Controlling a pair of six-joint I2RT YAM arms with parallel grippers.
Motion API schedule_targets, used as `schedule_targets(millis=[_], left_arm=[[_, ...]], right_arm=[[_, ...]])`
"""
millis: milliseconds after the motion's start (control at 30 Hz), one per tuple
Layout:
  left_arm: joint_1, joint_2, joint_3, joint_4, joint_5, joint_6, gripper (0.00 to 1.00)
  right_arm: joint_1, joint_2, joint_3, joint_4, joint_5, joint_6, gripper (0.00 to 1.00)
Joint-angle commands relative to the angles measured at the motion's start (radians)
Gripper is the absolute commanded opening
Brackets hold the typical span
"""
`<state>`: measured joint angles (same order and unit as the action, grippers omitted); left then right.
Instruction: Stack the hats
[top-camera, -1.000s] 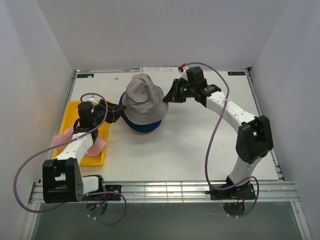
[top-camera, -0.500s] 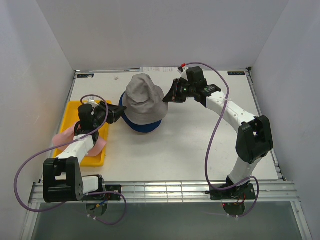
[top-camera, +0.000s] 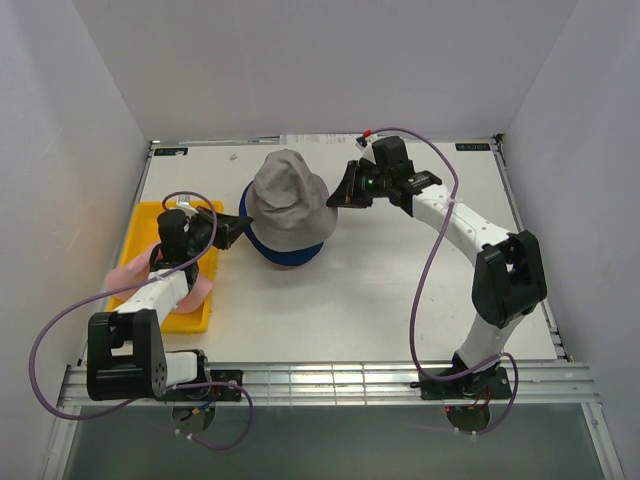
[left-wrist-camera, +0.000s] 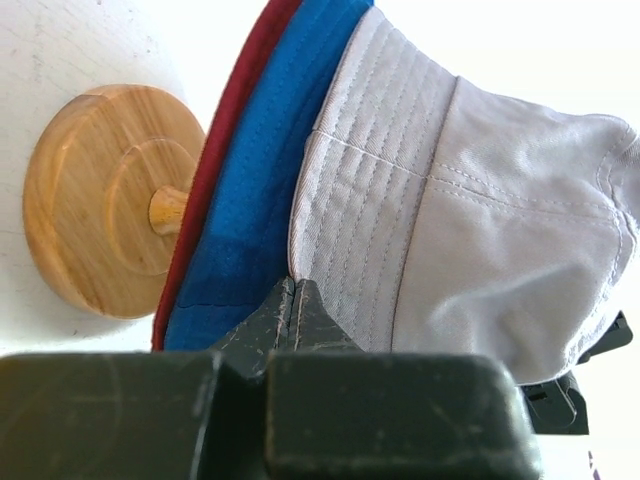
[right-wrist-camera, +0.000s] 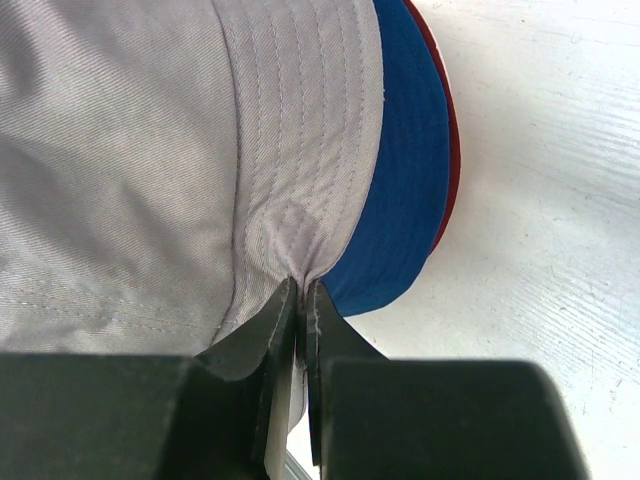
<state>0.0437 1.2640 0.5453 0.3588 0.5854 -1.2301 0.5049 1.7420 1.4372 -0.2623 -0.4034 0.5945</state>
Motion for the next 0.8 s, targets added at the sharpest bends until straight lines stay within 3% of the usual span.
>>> schedule_targets(millis=[0, 267, 767], left_arm=[[0.010, 0.005, -0.015, -0.056, -0.016, 0.027, 0.00], [0.013, 0.024, 0.031, -0.251, -0.093, 0.102, 0.00], [0.044, 0.098, 0.113, -0.446, -0.137, 0.211, 0.00]], right_arm=[[-0.002, -0.027, -0.020, -0.011, 0.020, -0.028, 0.08], [-0.003, 0.010, -0.041, -0.025, 0.058, -0.039, 0.08], [-0.002, 0.151, 0.011, -0.054, 0.081, -0.041, 0.08]])
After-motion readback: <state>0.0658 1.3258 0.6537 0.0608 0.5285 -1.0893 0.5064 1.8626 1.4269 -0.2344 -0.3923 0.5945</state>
